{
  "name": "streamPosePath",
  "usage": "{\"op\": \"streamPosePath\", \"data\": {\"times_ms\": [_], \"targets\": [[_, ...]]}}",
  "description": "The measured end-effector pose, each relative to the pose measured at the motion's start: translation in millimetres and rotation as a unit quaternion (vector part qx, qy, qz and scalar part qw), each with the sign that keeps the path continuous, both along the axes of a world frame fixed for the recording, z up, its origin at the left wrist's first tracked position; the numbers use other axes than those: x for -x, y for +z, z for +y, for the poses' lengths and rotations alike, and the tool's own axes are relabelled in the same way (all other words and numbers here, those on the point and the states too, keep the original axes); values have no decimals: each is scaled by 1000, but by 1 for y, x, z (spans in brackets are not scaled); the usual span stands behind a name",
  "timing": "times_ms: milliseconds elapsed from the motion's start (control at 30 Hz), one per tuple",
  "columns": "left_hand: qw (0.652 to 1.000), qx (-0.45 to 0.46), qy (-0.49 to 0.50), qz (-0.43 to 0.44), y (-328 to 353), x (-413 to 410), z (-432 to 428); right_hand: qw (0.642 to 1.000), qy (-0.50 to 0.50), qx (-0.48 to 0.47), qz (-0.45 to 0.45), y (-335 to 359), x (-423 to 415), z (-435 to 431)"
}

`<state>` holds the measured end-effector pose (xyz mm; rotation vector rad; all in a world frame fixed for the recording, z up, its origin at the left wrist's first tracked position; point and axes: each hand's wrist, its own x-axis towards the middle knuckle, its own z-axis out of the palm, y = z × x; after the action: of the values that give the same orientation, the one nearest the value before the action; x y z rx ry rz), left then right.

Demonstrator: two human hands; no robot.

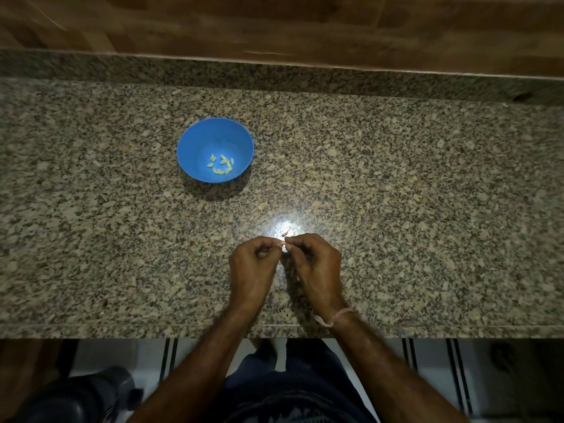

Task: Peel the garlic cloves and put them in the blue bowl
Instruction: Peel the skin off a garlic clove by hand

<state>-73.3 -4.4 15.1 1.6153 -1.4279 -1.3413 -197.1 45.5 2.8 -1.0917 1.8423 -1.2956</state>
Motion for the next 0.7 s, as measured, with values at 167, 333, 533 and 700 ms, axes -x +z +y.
{"op": "streamPosePath", "data": {"times_ms": [167,333,533,700], "targets": [[1000,-15,6,12,1,0,0,999,-2,16,38,2,1,0],[999,-24,15,18,0,1,-1,995,22,26,91,-2,3,-1],[1000,-27,11,6,-5,1,-2,999,10,3,32,-5,2,-1],[1000,2,-21,-23,-15,-1,-1,994,2,-64,-86,-7,3,-2]]}}
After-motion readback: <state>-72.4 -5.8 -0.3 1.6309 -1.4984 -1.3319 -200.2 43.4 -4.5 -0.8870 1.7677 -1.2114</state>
